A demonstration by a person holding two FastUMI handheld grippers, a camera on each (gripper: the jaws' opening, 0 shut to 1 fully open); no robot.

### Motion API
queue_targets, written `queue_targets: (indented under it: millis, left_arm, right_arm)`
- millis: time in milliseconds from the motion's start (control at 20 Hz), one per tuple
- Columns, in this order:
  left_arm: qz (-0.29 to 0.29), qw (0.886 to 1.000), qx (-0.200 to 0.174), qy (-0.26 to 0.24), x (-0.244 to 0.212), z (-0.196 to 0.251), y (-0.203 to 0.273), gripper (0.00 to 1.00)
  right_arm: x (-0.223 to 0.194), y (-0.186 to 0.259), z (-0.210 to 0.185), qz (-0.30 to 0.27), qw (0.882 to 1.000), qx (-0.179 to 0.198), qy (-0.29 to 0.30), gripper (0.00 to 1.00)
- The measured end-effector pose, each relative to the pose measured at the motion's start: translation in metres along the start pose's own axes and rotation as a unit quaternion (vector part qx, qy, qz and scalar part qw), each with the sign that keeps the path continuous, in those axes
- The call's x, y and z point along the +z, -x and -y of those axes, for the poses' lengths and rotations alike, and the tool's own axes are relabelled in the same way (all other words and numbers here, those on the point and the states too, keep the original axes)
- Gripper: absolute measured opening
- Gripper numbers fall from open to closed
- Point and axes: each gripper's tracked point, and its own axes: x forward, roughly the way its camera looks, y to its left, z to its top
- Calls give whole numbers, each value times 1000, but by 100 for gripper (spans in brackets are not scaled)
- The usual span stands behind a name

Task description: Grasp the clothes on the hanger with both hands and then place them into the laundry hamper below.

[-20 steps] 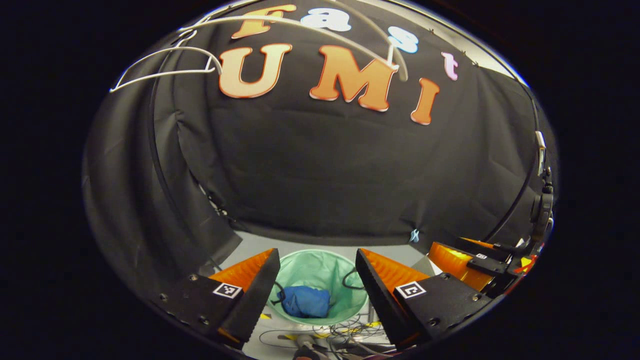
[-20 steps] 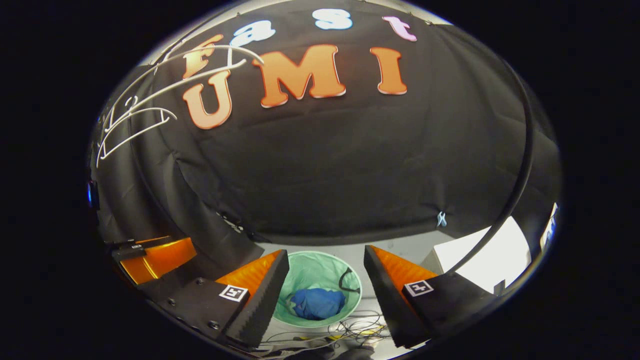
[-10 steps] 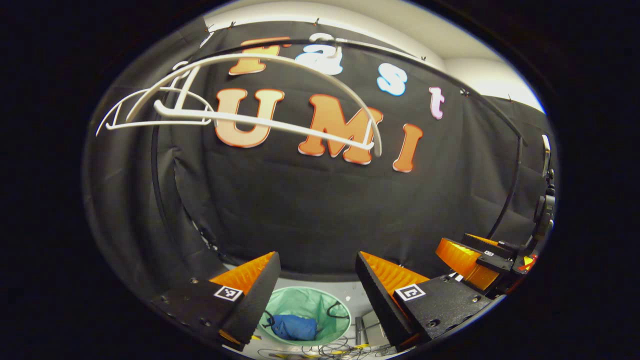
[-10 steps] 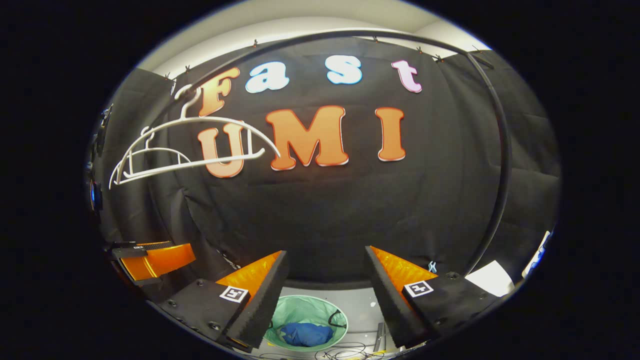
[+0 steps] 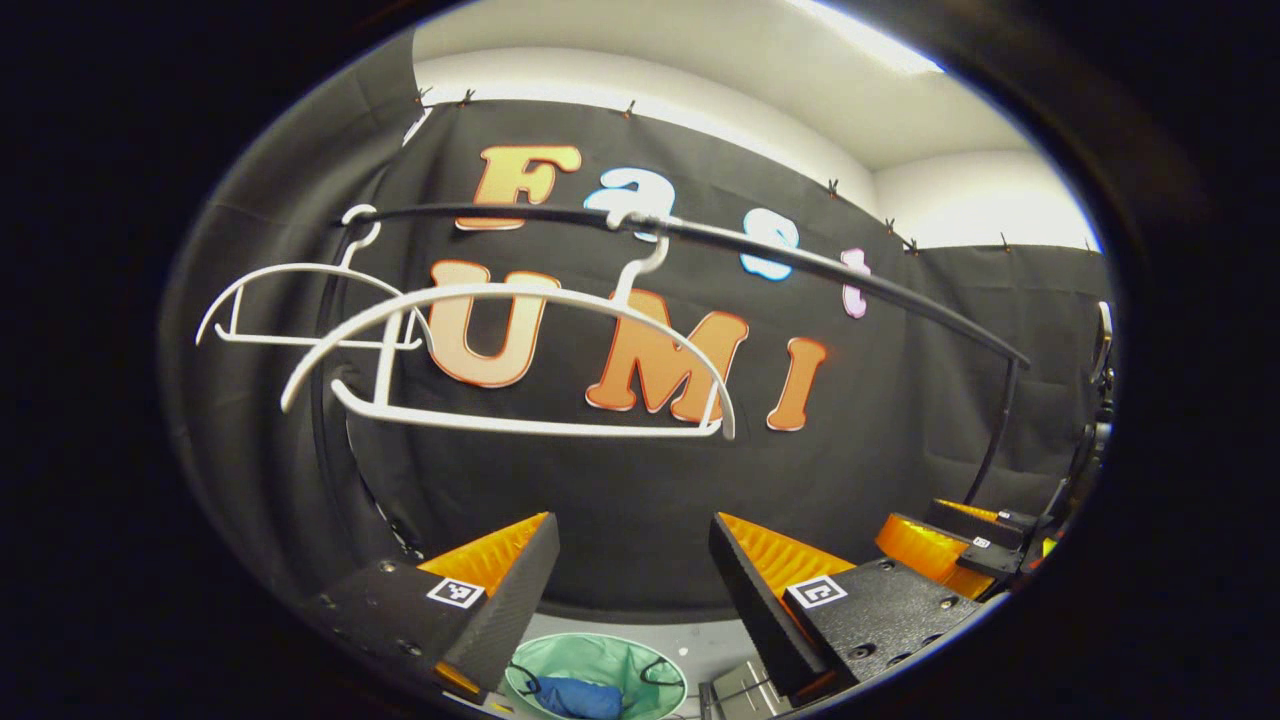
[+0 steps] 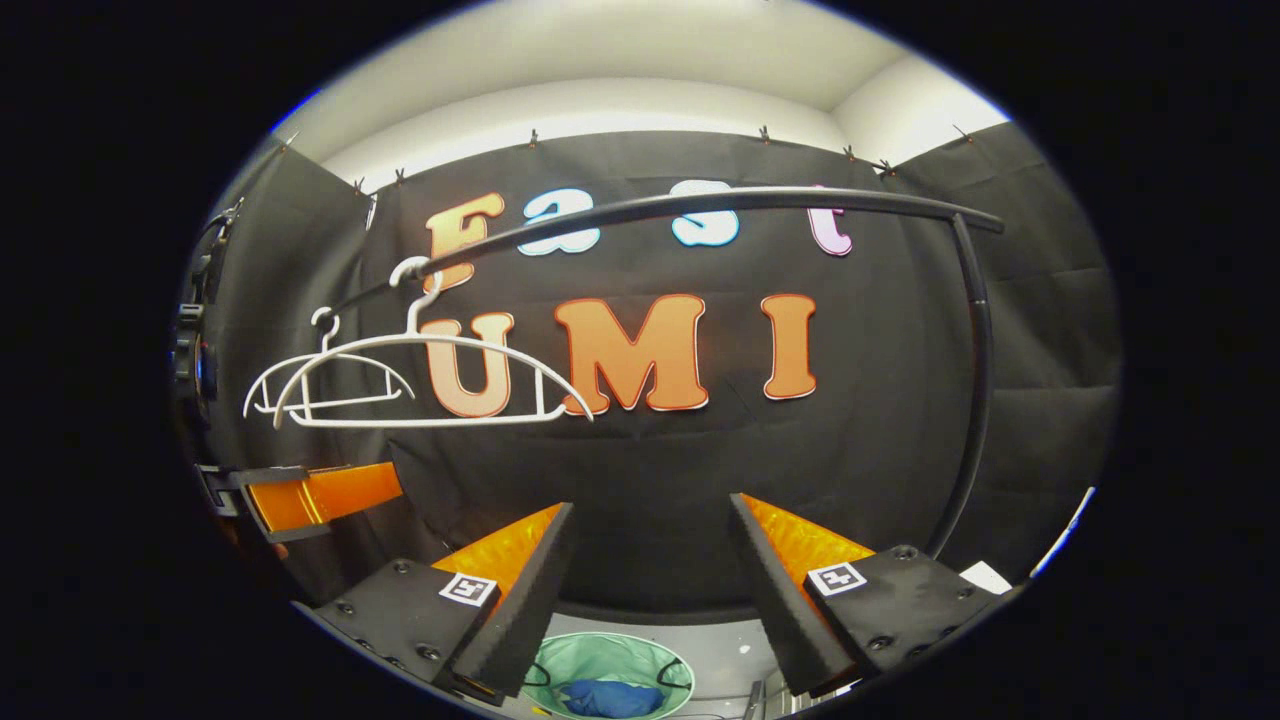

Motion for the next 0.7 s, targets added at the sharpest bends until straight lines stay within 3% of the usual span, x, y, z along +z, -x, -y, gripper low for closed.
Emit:
queue_targets:
  millis: [50, 250, 700]
  left_arm:
    - [3, 1000, 2, -1, 1, 1, 2, 92]
    - [0, 1000, 10, -5, -3, -2, 2, 95]
    - [2, 1000, 5, -10, -7, 8, 7, 92]
  right_arm:
    - [1, 1, -1, 3, 1000, 0, 1, 89]
    - [-2, 6, 2, 7, 1000, -1, -3, 89]
    - [-11, 8, 3, 2, 1000, 0, -10, 89]
